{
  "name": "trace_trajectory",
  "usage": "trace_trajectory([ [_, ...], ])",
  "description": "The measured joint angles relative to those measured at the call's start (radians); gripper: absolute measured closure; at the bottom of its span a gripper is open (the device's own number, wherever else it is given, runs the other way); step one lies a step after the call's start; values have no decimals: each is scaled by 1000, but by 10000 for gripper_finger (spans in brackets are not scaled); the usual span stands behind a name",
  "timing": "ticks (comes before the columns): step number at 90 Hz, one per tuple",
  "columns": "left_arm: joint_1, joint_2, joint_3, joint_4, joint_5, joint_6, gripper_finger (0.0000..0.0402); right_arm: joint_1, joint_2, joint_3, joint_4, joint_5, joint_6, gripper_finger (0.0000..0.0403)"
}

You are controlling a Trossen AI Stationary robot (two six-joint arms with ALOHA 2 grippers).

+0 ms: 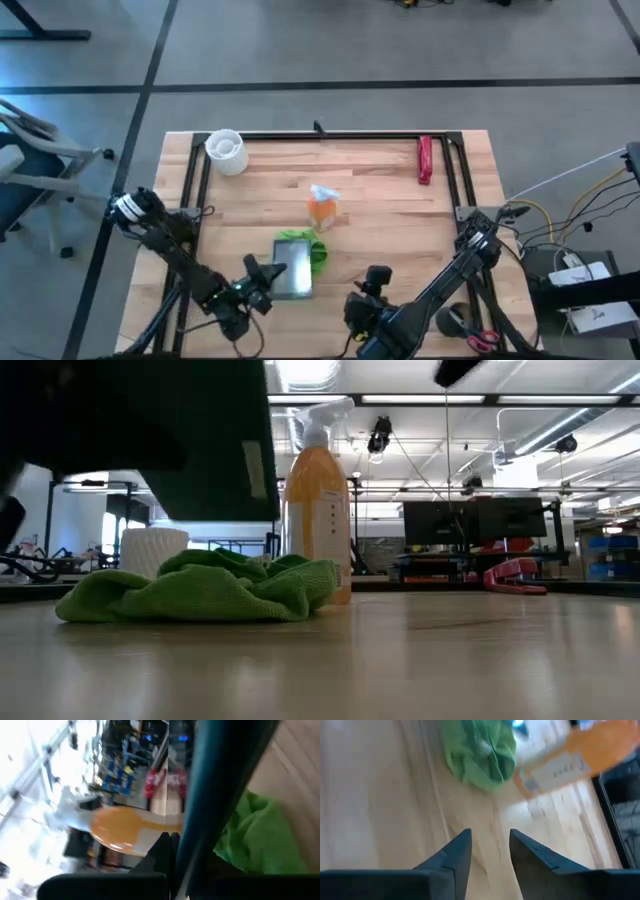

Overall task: Apply microfiber cloth
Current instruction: Wipe the blue tablet with the green microfiber cloth

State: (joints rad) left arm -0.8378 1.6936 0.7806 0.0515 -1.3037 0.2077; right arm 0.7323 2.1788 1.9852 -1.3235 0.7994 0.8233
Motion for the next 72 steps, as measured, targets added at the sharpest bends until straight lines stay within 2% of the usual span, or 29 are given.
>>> trace_trajectory([
  [19, 42, -128, -1, -55, 199, -291, 395, -53, 0, -146, 363, 32, -285, 300],
  [33, 42, -300, -3, -228, 348, -546, 395, -127, 0, -252, 626, 37, -441, 294],
  [45, 42, -433, -6, -376, 420, -791, 395, -226, 0, -296, 802, 28, -516, 282],
  [59, 42, -582, -9, -559, 422, -931, 395, -322, 0, -328, 933, -94, -593, 268],
  [72, 44, -692, -11, -624, 414, -982, 395, -405, 0, -359, 1055, -249, -597, 257],
])
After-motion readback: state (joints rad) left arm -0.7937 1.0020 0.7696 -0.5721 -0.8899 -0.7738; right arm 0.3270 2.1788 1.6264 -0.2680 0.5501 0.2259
